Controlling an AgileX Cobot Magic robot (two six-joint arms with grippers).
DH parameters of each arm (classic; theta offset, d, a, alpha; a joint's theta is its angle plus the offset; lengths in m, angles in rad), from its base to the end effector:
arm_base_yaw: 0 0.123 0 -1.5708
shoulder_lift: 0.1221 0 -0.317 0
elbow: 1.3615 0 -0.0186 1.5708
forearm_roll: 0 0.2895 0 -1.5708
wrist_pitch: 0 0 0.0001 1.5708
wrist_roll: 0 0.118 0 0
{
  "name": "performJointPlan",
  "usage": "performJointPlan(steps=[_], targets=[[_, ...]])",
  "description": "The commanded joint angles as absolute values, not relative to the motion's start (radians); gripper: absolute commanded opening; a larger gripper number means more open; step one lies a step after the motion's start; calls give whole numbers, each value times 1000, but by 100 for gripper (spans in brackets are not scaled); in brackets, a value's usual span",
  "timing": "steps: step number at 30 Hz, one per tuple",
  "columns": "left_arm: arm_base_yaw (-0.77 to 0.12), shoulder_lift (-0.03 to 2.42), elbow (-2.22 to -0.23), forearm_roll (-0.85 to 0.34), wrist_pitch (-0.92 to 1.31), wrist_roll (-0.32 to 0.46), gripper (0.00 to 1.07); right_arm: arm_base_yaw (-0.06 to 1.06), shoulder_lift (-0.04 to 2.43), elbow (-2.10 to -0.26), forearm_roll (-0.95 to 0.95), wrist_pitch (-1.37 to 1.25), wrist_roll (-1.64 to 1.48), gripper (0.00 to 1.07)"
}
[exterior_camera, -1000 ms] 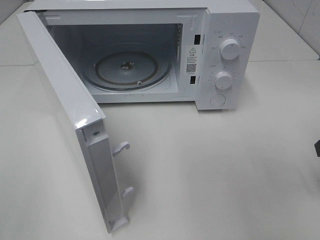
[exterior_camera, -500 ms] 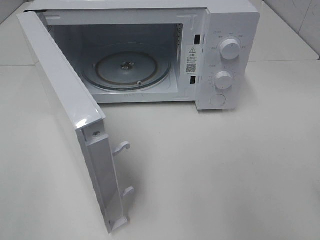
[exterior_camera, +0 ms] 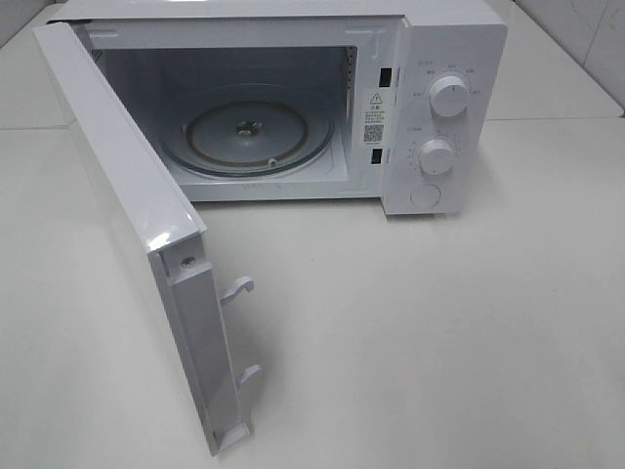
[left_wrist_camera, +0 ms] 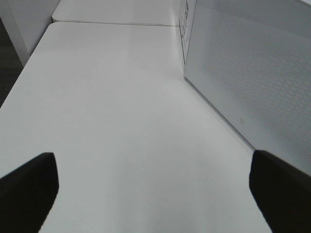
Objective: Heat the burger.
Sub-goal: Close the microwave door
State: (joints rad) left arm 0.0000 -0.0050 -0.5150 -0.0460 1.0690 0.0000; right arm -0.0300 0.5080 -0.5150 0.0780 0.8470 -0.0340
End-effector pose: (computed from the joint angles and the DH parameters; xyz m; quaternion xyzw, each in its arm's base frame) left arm 0.0178 -0.0048 0.2879 0.0012 0.8499 -0.0230 0.5264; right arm 0.1165 0.0034 0.2751 0.0102 0.9168 0.0243 0.3984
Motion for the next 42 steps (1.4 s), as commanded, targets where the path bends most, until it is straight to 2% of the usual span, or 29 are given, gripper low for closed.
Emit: performJointPlan(steps=[1,21,38,41,42], targets=[[2,-22,-516,-47,1072,0,100,-33,439,-517,74,888,-110,81],[2,-22,-516,-47,1072,0,100,-33,42,-489,27,966,-16,76],[2,-19,-516,-47,1072,0,100,-33,-33,-488,30,965,-12,76],[2,-19,-516,-47,1072,0,100,-33,-33,-488,26,965,0,81],[2,-19,-516,-47,1072,0,100,-33,-33,-488,24,965,0,89]])
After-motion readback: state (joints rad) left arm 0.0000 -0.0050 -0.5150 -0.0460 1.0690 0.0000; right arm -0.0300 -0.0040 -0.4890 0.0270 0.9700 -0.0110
